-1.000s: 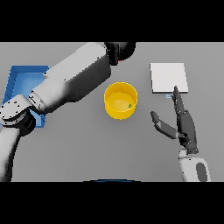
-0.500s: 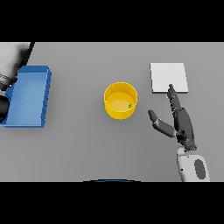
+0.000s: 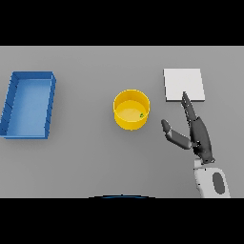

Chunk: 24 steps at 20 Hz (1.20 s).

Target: Pick up the red beaker and tilt it to pour out 1 green nut into yellow bowl. Pick up the yellow bowl and place it on the metallic measuring scale.

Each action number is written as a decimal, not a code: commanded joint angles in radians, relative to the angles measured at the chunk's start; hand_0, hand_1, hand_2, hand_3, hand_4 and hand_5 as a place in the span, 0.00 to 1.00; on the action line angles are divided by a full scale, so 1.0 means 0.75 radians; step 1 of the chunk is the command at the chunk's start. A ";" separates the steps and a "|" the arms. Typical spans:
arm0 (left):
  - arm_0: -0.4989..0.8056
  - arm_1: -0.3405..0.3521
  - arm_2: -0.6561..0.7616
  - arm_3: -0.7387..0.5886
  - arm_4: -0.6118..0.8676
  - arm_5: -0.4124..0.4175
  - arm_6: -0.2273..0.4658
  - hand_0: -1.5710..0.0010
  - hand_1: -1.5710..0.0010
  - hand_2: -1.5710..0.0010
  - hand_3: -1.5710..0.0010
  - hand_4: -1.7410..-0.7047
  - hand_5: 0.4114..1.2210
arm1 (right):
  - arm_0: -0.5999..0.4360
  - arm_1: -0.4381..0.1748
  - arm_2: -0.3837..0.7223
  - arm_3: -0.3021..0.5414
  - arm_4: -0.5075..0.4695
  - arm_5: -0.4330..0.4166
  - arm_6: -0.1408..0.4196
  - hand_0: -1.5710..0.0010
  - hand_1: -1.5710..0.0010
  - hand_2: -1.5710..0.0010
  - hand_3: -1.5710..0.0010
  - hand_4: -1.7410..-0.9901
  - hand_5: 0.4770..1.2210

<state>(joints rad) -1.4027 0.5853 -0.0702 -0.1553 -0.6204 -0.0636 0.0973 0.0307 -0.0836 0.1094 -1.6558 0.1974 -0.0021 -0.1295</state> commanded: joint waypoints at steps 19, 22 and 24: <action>1.044 -0.103 0.148 -1.048 0.493 0.205 0.505 0.00 0.00 0.03 0.03 0.21 0.50 | 0.011 -0.007 -0.003 0.015 -0.025 0.025 -0.025 1.00 1.00 1.00 1.00 0.78 0.26; 1.131 -0.088 0.136 -1.213 0.608 0.012 0.487 0.40 0.45 0.48 0.46 0.59 0.36 | 0.007 0.001 0.001 0.016 -0.010 0.009 -0.027 1.00 1.00 1.00 1.00 0.79 0.26; 1.155 -0.061 0.137 -1.262 0.652 -0.071 0.534 0.62 0.65 0.67 0.66 0.74 0.31 | 0.014 -0.003 -0.004 0.036 -0.016 0.014 -0.055 1.00 1.00 1.00 1.00 0.78 0.26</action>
<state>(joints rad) -0.5365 0.5392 0.0324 -1.1017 -0.1317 -0.1167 0.4984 0.0410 -0.0859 0.1059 -1.6290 0.1856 0.0080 -0.1699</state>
